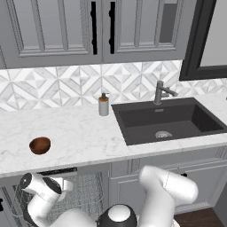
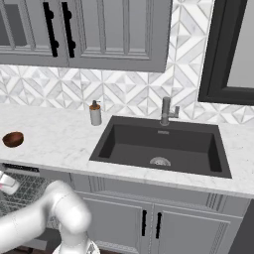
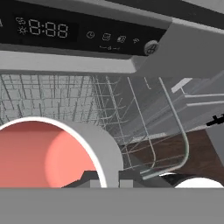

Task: Pick up the cup and bowl from the counter, place them in the dishwasher, and close the dishwasher door.

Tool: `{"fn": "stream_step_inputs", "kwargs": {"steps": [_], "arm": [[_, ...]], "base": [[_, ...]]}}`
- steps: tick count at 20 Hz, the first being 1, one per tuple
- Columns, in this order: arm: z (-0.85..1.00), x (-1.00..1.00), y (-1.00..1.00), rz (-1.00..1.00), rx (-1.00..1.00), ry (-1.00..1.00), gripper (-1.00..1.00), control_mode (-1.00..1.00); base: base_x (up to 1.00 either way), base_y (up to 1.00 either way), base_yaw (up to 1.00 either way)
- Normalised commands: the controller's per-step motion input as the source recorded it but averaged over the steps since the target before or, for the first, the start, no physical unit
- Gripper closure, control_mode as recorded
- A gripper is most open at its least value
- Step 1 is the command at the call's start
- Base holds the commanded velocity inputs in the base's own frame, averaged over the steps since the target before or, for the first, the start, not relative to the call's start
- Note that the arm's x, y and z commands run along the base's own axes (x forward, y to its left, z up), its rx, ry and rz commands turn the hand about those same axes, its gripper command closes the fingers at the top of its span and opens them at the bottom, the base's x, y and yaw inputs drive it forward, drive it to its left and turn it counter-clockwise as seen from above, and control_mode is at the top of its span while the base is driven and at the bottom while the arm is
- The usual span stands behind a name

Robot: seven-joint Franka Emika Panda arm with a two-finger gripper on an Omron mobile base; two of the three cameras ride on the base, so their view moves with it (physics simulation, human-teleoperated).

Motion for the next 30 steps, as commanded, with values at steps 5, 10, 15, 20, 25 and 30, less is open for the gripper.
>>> {"fn": "stream_step_inputs", "kwargs": {"steps": [5,10,15,20,25,30], "arm": [[-0.3,0.44,0.0,0.0,0.01,0.02,1.0,-1.0],[-0.48,0.33,0.13,0.0,0.0,0.03,1.0,-1.0],[-0.62,0.24,0.36,0.0,0.0,0.04,1.0,-1.0],[-0.53,0.21,0.21,0.01,0.0,0.0,1.0,-1.0],[-0.48,0.19,0.28,0.02,0.0,0.03,1.0,-1.0],[-0.47,0.2,0.12,0.02,0.0,0.01,1.0,-1.0]], "base": [[0.0,0.0,0.0],[0.0,0.0,0.0],[0.0,0.0,0.0],[0.0,0.0,0.0],[0.0,0.0,0.0],[0.0,0.0,0.0]]}}
